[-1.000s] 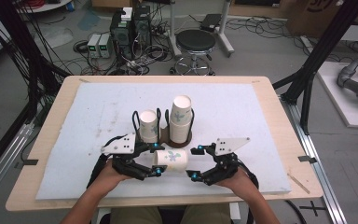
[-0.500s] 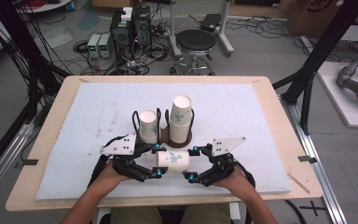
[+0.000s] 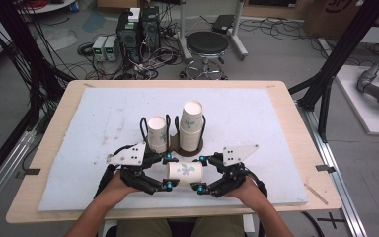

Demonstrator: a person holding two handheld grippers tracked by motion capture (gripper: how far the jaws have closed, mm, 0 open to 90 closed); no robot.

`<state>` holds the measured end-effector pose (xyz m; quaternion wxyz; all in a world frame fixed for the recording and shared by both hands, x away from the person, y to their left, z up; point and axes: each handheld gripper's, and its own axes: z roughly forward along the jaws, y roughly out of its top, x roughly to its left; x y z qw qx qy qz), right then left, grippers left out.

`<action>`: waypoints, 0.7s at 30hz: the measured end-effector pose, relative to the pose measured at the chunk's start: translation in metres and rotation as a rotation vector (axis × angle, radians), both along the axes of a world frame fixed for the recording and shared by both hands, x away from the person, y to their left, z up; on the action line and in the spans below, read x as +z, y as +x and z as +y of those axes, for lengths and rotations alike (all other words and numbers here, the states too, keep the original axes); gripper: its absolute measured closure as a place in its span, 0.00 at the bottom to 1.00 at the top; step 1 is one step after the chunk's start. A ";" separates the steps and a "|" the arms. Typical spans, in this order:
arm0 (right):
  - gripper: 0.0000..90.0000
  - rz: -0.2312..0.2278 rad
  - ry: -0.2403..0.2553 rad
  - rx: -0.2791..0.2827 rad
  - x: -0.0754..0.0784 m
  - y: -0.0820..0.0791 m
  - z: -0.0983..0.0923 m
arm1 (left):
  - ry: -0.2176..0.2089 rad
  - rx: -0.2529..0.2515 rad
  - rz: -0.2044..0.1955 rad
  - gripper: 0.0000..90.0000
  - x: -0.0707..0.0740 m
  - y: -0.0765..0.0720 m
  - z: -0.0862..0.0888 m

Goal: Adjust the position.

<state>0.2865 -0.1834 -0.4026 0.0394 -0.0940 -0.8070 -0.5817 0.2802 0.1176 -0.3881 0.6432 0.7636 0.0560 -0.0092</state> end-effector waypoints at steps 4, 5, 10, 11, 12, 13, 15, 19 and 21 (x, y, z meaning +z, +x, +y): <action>0.31 -0.016 0.010 0.007 0.000 0.000 0.000 | -0.010 -0.009 0.004 0.41 0.000 0.000 0.002; 0.31 -0.022 0.013 0.008 0.000 0.000 0.000 | -0.011 -0.010 0.002 0.41 0.000 0.001 0.003; 0.36 -0.025 0.015 0.010 0.001 -0.001 -0.001 | -0.010 -0.005 0.010 0.41 -0.001 0.000 0.003; 0.36 -0.027 0.012 0.010 0.001 -0.001 -0.001 | -0.006 -0.002 0.012 0.41 -0.001 0.000 0.003; 0.37 -0.032 0.012 0.011 0.001 -0.001 -0.001 | 0.001 0.001 0.014 0.41 -0.001 -0.001 0.003; 0.37 -0.029 0.007 0.013 0.001 -0.001 -0.001 | 0.009 0.003 0.013 0.41 -0.001 -0.001 0.003; 0.37 -0.026 -0.001 0.015 0.001 -0.001 -0.002 | 0.017 0.010 0.011 0.41 -0.002 -0.002 0.002; 0.37 -0.034 -0.026 0.020 0.003 -0.001 -0.001 | 0.072 0.043 0.044 0.23 -0.004 -0.004 -0.003; 0.37 -0.039 -0.043 0.022 0.004 -0.001 -0.001 | 0.089 0.057 0.050 0.16 -0.004 -0.005 -0.004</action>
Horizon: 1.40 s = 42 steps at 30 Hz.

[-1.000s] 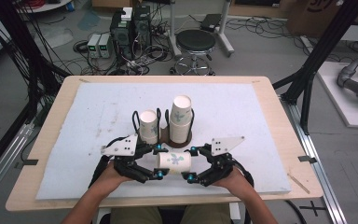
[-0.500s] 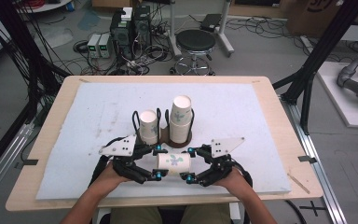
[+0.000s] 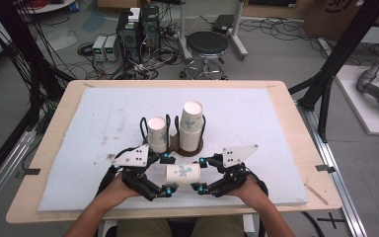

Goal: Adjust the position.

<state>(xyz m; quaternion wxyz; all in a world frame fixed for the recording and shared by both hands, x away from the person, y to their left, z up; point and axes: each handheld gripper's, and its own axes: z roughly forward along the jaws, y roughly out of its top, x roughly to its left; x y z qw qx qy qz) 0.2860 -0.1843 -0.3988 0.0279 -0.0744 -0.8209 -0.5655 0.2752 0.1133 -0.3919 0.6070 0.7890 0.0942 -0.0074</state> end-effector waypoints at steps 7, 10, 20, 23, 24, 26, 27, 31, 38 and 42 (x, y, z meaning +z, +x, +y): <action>0.37 -0.002 -0.063 -0.009 0.007 0.003 0.000 | 0.047 0.030 -0.001 0.16 0.005 0.000 0.003; 0.36 -0.012 -0.095 -0.017 0.011 0.004 0.001 | 0.075 0.038 -0.004 0.16 0.007 0.002 0.006; 0.36 -0.035 -0.263 -0.014 0.030 0.009 0.010 | 0.169 0.066 0.003 0.16 0.012 0.003 0.009; 0.36 -0.047 -0.306 -0.001 0.036 0.010 0.014 | 0.185 0.066 0.002 0.17 0.013 0.004 0.009; 0.36 -0.051 -0.315 -0.001 0.037 0.010 0.015 | 0.183 0.069 0.003 0.17 0.013 0.004 0.008; 0.36 -0.051 -0.334 0.001 0.040 0.011 0.017 | 0.191 0.068 -0.001 0.17 0.014 0.004 0.008; 0.36 -0.053 -0.342 0.003 0.041 0.012 0.019 | 0.192 0.070 0.002 0.17 0.014 0.004 0.007; 0.36 -0.063 -0.371 0.015 0.045 0.013 0.023 | 0.216 0.068 0.002 0.17 0.015 0.004 0.005; 0.36 -0.076 -0.430 0.038 0.049 0.014 0.032 | 0.242 0.060 -0.004 0.18 0.017 0.004 0.003; 0.36 -0.089 -0.456 0.049 0.051 0.013 0.037 | 0.270 0.050 -0.013 0.18 0.018 0.004 0.000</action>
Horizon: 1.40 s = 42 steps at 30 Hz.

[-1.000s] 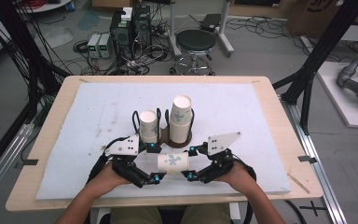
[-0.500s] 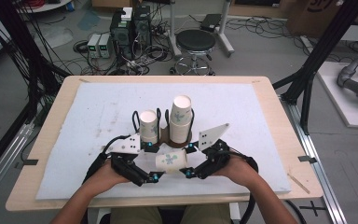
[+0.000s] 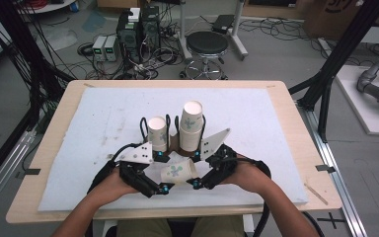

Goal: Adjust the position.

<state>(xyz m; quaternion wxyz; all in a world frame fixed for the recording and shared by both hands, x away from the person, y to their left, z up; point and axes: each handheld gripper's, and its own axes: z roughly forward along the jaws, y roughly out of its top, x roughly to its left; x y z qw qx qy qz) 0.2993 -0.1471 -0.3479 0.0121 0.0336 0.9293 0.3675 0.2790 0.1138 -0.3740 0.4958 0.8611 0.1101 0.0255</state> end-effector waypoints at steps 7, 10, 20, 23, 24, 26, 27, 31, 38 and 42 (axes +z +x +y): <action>0.36 -0.021 -0.073 0.019 0.004 0.000 0.009 | 0.051 -0.029 -0.008 0.20 0.000 0.000 -0.006; 0.36 -0.032 -0.101 0.028 0.007 0.000 0.013 | 0.068 -0.037 -0.005 0.20 -0.001 -0.001 -0.008; 0.36 -0.054 -0.201 0.071 0.015 0.001 0.027 | 0.108 -0.042 -0.003 0.20 -0.003 0.000 -0.014; 0.36 -0.052 -0.235 0.071 0.018 0.001 0.031 | 0.115 -0.043 -0.001 0.20 -0.003 0.000 -0.015; 0.36 -0.053 -0.241 0.073 0.018 0.001 0.032 | 0.112 -0.040 0.003 0.20 -0.004 0.000 -0.015; 0.36 -0.053 -0.250 0.082 0.020 0.001 0.034 | 0.128 -0.046 0.001 0.20 -0.004 0.001 -0.015; 0.36 -0.052 -0.256 0.084 0.020 0.001 0.035 | 0.131 -0.046 0.001 0.20 -0.004 0.001 -0.015; 0.36 -0.058 -0.291 0.093 0.021 0.001 0.039 | 0.150 -0.057 0.008 0.21 -0.005 0.002 -0.017; 0.36 -0.052 -0.321 0.107 0.021 0.000 0.044 | 0.170 -0.067 0.017 0.24 -0.007 0.002 -0.020; 0.36 -0.053 -0.340 0.115 0.020 -0.001 0.047 | 0.181 -0.073 0.020 0.26 -0.008 0.003 -0.021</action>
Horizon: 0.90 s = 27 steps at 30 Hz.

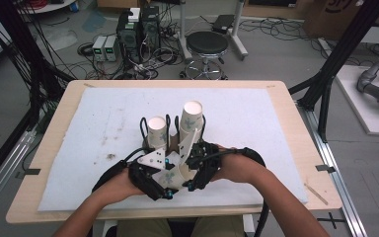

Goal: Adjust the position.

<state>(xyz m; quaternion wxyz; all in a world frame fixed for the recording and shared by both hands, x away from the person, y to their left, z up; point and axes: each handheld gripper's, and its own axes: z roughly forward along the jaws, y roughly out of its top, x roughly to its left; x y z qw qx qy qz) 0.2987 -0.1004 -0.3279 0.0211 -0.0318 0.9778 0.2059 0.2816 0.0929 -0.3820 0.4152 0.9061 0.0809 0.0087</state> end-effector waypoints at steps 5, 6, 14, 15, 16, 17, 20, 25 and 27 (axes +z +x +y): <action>0.36 0.011 -0.022 0.009 -0.002 0.000 0.003 | 0.010 -0.004 0.013 0.29 -0.002 0.000 -0.002; 0.36 0.008 -0.026 0.010 -0.002 0.000 0.004 | 0.015 -0.010 0.010 0.29 -0.002 0.000 -0.003; 0.35 0.017 -0.050 0.012 -0.004 -0.001 0.007 | 0.034 -0.037 0.022 0.38 -0.005 0.000 -0.005; 0.35 0.021 -0.046 0.011 -0.004 -0.001 0.007 | 0.036 -0.038 0.024 0.39 -0.005 0.000 -0.006; 0.35 0.024 -0.044 0.013 -0.005 -0.001 0.007 | 0.035 -0.040 0.025 0.39 -0.006 0.000 -0.006; 0.35 0.031 -0.039 0.008 -0.005 -0.001 0.007 | 0.037 -0.040 0.028 0.39 -0.006 0.000 -0.007; 0.35 0.038 -0.032 0.006 -0.006 0.000 0.006 | 0.037 -0.042 0.033 0.39 -0.006 0.001 -0.006; 0.32 0.068 0.024 -0.023 -0.006 0.003 0.002 | -0.003 -0.027 0.050 0.39 -0.008 0.002 -0.003; 0.29 0.094 0.076 -0.050 -0.005 0.005 -0.002 | -0.023 -0.014 0.046 0.39 -0.008 0.003 0.000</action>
